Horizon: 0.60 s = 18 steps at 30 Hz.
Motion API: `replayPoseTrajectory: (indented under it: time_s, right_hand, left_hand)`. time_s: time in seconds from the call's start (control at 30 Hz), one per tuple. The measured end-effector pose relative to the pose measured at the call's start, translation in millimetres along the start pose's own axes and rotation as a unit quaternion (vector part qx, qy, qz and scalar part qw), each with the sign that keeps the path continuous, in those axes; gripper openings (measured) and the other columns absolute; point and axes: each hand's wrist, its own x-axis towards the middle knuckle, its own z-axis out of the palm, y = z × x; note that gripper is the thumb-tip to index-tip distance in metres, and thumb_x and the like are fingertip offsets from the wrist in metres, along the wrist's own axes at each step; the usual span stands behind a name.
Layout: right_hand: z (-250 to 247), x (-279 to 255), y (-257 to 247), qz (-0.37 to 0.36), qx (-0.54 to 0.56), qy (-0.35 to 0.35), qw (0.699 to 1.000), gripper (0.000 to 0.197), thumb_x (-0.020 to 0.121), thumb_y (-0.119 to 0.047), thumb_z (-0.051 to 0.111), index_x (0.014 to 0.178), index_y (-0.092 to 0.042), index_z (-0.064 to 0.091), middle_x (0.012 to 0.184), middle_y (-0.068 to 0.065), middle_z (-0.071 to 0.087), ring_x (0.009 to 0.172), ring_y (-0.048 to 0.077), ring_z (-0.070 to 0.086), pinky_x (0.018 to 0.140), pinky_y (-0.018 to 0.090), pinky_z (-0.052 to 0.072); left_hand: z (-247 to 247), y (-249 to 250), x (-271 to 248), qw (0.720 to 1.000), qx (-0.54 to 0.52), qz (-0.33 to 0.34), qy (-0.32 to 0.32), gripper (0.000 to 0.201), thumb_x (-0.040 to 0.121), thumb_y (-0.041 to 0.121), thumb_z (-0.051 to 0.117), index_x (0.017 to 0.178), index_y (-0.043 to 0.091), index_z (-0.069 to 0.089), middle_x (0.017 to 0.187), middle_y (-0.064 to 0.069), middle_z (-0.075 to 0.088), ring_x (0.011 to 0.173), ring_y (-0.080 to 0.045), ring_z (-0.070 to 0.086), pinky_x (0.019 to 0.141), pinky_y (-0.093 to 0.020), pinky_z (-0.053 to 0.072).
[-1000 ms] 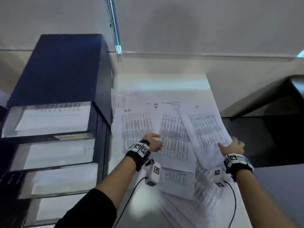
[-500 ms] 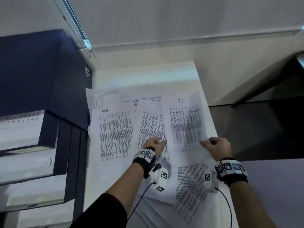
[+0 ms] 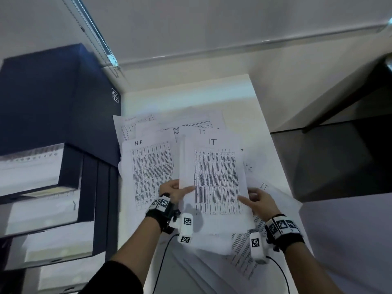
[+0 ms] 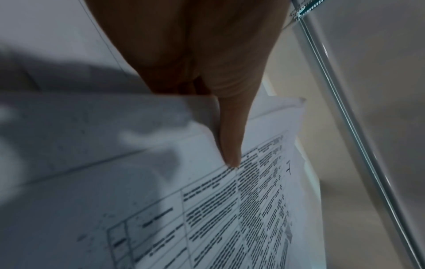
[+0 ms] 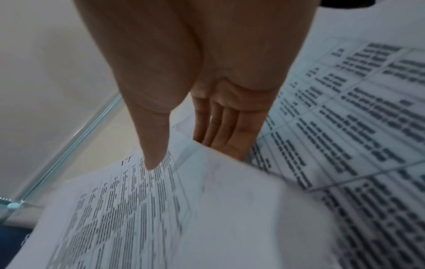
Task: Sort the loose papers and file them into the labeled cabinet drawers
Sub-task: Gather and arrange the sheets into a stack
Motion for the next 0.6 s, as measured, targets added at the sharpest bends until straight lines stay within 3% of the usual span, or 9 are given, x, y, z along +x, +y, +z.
replayPoseTrajectory:
  time_s: [0.07, 0.17, 0.27, 0.33, 0.37, 0.4, 0.47, 0.53, 0.6]
  right_hand:
    - [9.5, 1.7, -5.8, 0.006, 0.033, 0.039, 0.999, 0.044, 0.068, -0.031, 0.088, 0.104, -0.023, 0.064, 0.084, 0.004, 0.073, 0.078, 0.02, 0.072, 0.069, 0.036, 0.061]
    - [26.9, 3.1, -14.2, 0.008, 0.045, 0.034, 0.998, 0.046, 0.069, -0.014, 0.088, 0.107, -0.02, 0.062, 0.075, 0.008, 0.072, 0.069, 0.025, 0.073, 0.064, 0.041, 0.063]
    - [33.1, 3.1, -16.0, 0.012, 0.011, 0.055, 0.998, 0.03, 0.073, -0.01, 0.085, 0.099, -0.014, 0.071, 0.074, 0.004, 0.073, 0.063, 0.022, 0.072, 0.064, 0.036, 0.062]
    - [26.6, 2.6, -12.8, 0.02, -0.014, 0.093, 0.995, 0.023, 0.075, -0.013, 0.084, 0.095, -0.015, 0.073, 0.073, -0.001, 0.071, 0.063, 0.016, 0.069, 0.067, 0.026, 0.059]
    - [21.5, 1.8, -9.8, 0.024, -0.026, 0.113, 0.993, 0.023, 0.075, -0.015, 0.084, 0.096, -0.015, 0.074, 0.074, -0.002, 0.071, 0.067, 0.016, 0.067, 0.073, 0.026, 0.057]
    - [15.9, 1.0, -6.3, 0.032, -0.037, 0.129, 0.99, 0.025, 0.074, -0.017, 0.084, 0.097, -0.014, 0.074, 0.077, -0.001, 0.071, 0.072, 0.017, 0.067, 0.08, 0.028, 0.056]
    - [6.2, -0.3, 2.1, 0.045, -0.047, 0.144, 0.987, 0.032, 0.074, -0.021, 0.085, 0.103, -0.011, 0.075, 0.085, 0.004, 0.074, 0.081, 0.02, 0.069, 0.092, 0.036, 0.055]
    - [1.8, -3.7, 5.7, 0.05, -0.052, 0.143, 0.987, 0.036, 0.074, -0.023, 0.085, 0.106, -0.01, 0.075, 0.09, 0.007, 0.075, 0.085, 0.022, 0.07, 0.094, 0.039, 0.055]
    - [3.9, -6.9, 3.6, 0.039, -0.043, 0.119, 0.991, 0.035, 0.075, -0.022, 0.084, 0.106, -0.009, 0.075, 0.092, 0.007, 0.075, 0.086, 0.022, 0.071, 0.092, 0.04, 0.056]
  left_hand:
    - [-10.5, -12.0, -4.3, 1.0, 0.004, -0.006, 0.017, 0.063, 0.054, 0.036, 0.093, 0.109, 0.018, 0.068, 0.092, 0.007, 0.07, 0.083, -0.012, 0.067, 0.069, -0.023, 0.056]
    - [-24.9, -30.4, -8.1, 0.999, 0.005, 0.023, 0.049, 0.058, 0.059, 0.052, 0.087, 0.103, 0.02, 0.069, 0.096, 0.006, 0.069, 0.085, -0.014, 0.065, 0.075, -0.028, 0.053]
    - [-39.1, -38.0, -19.9, 0.995, -0.025, 0.049, 0.08, 0.046, 0.067, 0.064, 0.068, 0.064, 0.023, 0.047, 0.058, 0.005, 0.041, 0.056, -0.012, 0.037, 0.056, -0.023, 0.029]
    - [-52.9, -42.6, -25.8, 0.99, -0.054, 0.051, 0.116, 0.06, 0.073, 0.065, 0.066, 0.06, 0.01, 0.048, 0.054, -0.005, 0.041, 0.054, -0.016, 0.039, 0.052, -0.025, 0.029]
    - [-59.9, -46.6, -25.3, 0.989, -0.066, 0.052, 0.125, 0.063, 0.079, 0.062, 0.066, 0.069, 0.0, 0.06, 0.065, -0.016, 0.058, 0.063, -0.023, 0.055, 0.058, -0.029, 0.04]
    - [-66.6, -48.8, -24.3, 0.987, -0.073, 0.044, 0.138, 0.061, 0.086, 0.053, 0.064, 0.089, -0.008, 0.068, 0.092, -0.024, 0.069, 0.087, -0.032, 0.065, 0.074, -0.033, 0.049]
    - [-79.1, -53.7, -25.5, 0.985, -0.081, 0.017, 0.15, 0.05, 0.094, 0.037, 0.061, 0.121, -0.005, 0.063, 0.13, -0.018, 0.06, 0.123, -0.033, 0.055, 0.095, -0.027, 0.041]
    - [-85.8, -58.8, -25.2, 0.985, -0.092, 0.008, 0.145, 0.053, 0.092, 0.035, 0.065, 0.131, -0.001, 0.057, 0.138, -0.015, 0.055, 0.13, -0.029, 0.05, 0.099, -0.025, 0.036]
    - [-84.4, -58.4, -26.7, 0.986, -0.09, 0.005, 0.138, 0.06, 0.083, 0.044, 0.074, 0.12, -0.002, 0.063, 0.122, -0.015, 0.066, 0.115, -0.032, 0.06, 0.098, -0.034, 0.043]
